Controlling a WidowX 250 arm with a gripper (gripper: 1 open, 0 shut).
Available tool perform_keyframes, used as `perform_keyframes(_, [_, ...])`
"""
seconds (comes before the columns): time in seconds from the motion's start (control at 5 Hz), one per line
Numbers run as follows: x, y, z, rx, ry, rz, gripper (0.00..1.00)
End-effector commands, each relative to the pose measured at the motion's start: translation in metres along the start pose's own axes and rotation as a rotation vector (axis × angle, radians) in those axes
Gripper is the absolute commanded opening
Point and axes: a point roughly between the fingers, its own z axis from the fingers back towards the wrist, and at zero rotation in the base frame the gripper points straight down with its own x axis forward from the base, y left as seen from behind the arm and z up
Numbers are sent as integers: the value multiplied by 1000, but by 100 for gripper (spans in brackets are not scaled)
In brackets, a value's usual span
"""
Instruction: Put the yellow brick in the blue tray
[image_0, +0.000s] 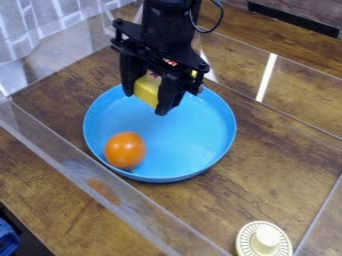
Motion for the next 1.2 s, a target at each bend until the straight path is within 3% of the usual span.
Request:
perform_keyframes(0.0, [3, 3, 6, 2, -33, 3, 0])
perform_keyframes(0.4, [7, 6, -3, 14, -25, -7, 0])
perform_keyframes(1.0, [12, 16, -12, 55, -20, -19, 0])
